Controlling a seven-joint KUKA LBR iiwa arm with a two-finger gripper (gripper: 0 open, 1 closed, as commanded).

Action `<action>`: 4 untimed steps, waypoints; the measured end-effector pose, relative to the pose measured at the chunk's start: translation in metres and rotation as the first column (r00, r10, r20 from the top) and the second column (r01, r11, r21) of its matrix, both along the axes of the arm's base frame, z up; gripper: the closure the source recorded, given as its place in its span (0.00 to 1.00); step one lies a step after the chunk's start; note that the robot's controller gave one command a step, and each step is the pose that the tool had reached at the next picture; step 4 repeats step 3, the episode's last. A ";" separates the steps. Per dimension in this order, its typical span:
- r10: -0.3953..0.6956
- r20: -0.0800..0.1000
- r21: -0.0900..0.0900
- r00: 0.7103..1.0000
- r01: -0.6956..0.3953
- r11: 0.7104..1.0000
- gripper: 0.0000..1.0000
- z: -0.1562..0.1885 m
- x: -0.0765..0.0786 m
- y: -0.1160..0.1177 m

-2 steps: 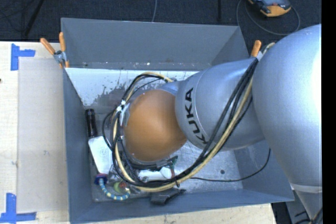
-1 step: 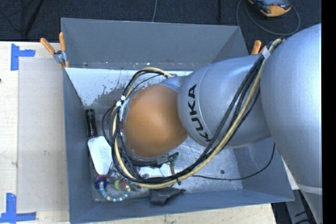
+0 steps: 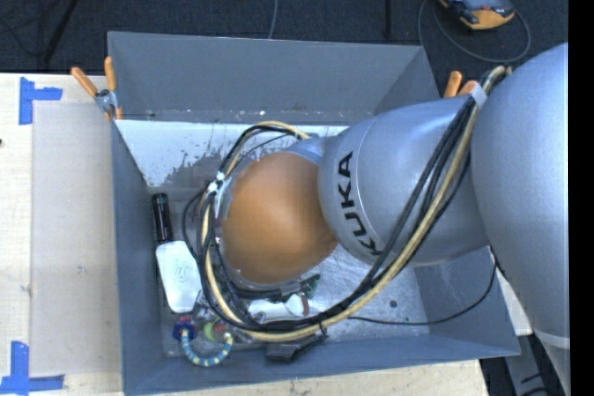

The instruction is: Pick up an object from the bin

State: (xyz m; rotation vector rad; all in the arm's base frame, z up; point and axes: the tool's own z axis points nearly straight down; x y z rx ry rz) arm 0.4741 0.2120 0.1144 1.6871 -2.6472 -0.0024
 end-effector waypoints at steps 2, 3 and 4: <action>-0.020 0.011 0.005 1.000 0.019 1.000 1.00 0.074 0.011 -0.006; -0.023 -0.004 -0.001 1.000 0.023 1.000 1.00 0.091 0.004 0.006; -0.023 -0.004 -0.001 1.000 0.023 1.000 1.00 0.091 0.004 0.006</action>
Offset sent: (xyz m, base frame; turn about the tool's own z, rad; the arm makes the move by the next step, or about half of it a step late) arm 0.0044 -0.0157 0.0144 0.0062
